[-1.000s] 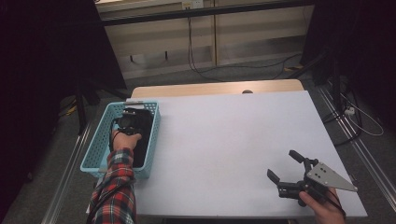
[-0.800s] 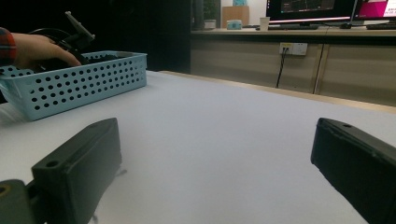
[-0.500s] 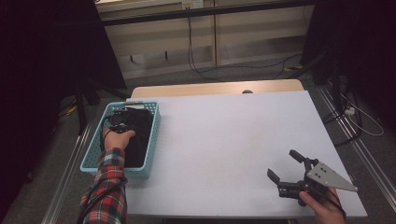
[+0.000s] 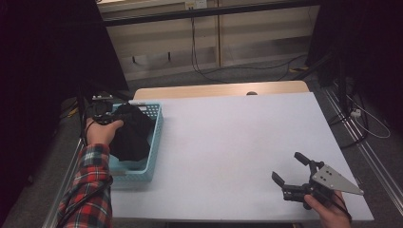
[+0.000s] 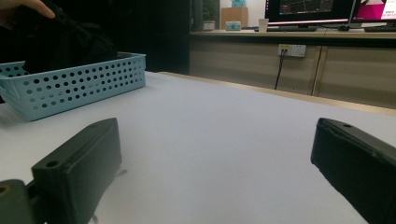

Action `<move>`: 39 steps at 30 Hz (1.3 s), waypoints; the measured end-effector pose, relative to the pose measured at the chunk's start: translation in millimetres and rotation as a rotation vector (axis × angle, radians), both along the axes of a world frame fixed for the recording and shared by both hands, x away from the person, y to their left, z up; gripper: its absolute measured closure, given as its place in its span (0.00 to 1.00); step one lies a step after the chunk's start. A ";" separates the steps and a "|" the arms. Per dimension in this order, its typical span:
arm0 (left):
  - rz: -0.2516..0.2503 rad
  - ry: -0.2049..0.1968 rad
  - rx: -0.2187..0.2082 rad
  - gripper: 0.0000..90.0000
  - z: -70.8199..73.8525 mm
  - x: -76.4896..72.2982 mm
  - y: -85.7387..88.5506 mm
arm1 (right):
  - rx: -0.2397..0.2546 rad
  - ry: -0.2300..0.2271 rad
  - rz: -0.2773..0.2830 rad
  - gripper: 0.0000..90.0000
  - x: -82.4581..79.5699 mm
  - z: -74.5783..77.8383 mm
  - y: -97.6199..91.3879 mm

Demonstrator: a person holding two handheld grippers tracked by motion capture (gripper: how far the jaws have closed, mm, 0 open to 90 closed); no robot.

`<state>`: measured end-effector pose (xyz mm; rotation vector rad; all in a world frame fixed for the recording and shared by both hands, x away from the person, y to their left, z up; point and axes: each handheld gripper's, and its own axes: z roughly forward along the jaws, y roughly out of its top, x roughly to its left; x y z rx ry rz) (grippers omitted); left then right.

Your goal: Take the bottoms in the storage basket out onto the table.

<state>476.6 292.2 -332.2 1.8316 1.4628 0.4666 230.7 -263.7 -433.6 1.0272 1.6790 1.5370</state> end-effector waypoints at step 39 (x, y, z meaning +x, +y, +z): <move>-0.475 -0.404 -0.188 0.89 165.0 -46.4 -137.9 | -0.002 0.001 -0.005 0.01 -0.2 -0.2 -0.5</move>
